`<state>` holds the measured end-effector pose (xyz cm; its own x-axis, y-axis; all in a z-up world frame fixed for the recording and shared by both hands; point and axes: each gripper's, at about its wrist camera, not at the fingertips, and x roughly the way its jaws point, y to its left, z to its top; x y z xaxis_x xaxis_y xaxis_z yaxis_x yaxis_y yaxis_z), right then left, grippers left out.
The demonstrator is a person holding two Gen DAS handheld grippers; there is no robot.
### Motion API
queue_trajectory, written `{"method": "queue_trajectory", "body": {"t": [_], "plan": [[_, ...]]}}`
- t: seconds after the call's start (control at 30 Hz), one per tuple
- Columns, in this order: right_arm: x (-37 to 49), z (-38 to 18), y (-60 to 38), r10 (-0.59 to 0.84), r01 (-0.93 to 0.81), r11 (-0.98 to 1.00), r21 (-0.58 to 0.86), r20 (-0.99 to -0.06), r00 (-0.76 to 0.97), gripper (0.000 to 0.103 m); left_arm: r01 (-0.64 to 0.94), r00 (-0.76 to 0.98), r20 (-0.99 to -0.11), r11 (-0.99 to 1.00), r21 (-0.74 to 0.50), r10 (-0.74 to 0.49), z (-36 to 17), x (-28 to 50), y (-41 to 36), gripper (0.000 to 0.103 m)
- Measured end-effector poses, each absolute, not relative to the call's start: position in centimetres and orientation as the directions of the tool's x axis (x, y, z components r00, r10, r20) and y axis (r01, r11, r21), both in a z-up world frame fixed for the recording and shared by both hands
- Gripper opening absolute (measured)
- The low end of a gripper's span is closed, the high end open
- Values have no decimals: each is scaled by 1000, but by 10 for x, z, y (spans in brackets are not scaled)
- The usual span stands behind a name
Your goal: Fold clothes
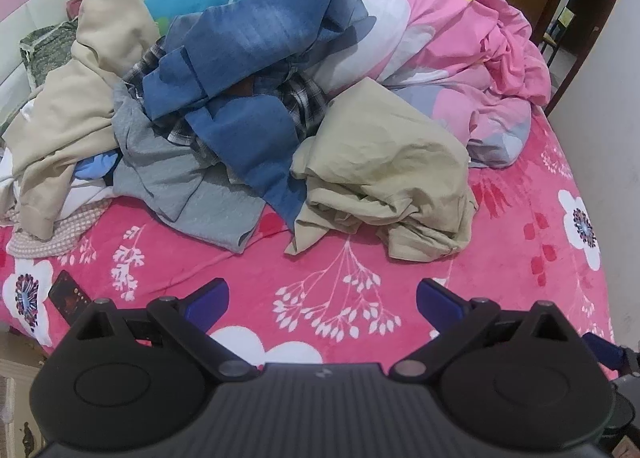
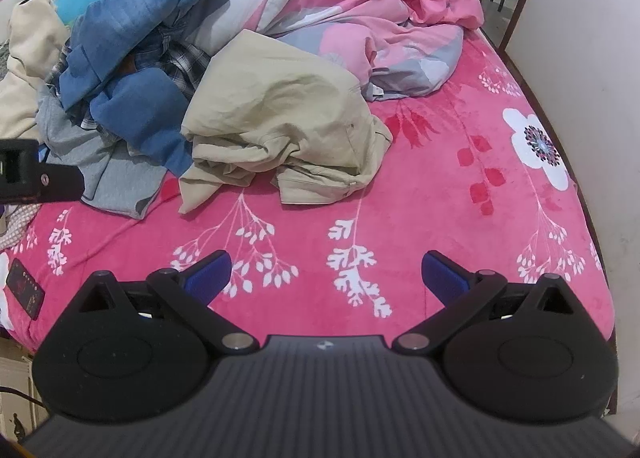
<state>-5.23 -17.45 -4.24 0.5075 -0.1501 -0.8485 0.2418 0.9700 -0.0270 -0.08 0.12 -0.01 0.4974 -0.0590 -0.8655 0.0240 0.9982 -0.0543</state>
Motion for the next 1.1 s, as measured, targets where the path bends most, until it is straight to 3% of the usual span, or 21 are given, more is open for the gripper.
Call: {"method": "queue_trajectory", "body": {"t": [0.33,0.57,1.1], "plan": [[-49,-40,-174,-152,249,968,-23,-846,511,102,32,491,-871,999,-21,-34,-1,1,4,101],[-46,-37,-171,-150,249,968,-16,-836,528,102,52,402,-903,988,-145,-154,-15,7,18,101],[-41,-36,-171,-163,291,957,-2,-832,530,102,79,438,-892,993,-85,-111,-20,9,21,100]]}}
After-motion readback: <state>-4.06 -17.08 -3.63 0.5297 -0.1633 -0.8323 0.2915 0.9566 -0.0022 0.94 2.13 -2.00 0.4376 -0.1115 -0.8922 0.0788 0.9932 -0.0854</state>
